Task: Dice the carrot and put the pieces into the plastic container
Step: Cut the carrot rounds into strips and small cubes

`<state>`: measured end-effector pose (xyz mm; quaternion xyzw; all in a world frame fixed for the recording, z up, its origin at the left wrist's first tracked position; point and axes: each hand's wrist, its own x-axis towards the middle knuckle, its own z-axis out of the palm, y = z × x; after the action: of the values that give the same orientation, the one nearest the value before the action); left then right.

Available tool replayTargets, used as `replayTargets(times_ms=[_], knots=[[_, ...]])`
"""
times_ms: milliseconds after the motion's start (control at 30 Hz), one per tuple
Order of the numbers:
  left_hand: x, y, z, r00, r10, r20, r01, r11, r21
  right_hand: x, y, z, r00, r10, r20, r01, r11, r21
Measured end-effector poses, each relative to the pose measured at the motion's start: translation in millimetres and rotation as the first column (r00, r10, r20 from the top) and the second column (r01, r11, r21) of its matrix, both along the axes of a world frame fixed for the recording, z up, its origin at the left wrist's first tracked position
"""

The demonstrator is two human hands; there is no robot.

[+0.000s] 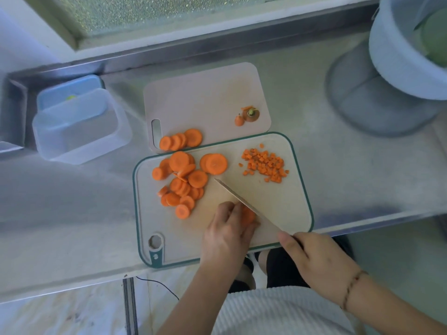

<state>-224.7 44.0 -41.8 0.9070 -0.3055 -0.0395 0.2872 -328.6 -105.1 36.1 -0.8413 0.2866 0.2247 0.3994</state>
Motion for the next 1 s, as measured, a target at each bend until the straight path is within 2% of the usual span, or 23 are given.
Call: replayTargets(times_ms=[133,233,333,633,867,1000], knots=[[4,11,2,0.999,-0.016,0.048,0.018,0.999,-0.042,1,-17,4,0.999,-0.036,0.034,0.036,0.999,0.004],[6,18,-5,0.968,-0.157,0.197,0.185,0.974,-0.131,-6,-21,6,0.999,0.017,0.044,-0.016,1.000,-0.023],[8,17,-14,0.934,-0.268,0.236,0.311,0.936,-0.166,-14,-21,7,0.997,0.063,0.053,-0.061,0.998,-0.033],[8,12,-19,0.961,-0.207,0.184,0.254,0.925,-0.281,-29,-21,-1,0.993,0.114,-0.007,-0.114,0.992,-0.058],[10,12,-18,0.962,-0.219,0.166,0.258,0.924,-0.281,3,-16,-10,0.991,0.121,-0.050,-0.122,0.993,-0.009],[9,15,-20,0.956,-0.209,0.204,0.257,0.933,-0.250,22,-19,-7,0.995,0.095,-0.008,-0.095,0.995,0.016]])
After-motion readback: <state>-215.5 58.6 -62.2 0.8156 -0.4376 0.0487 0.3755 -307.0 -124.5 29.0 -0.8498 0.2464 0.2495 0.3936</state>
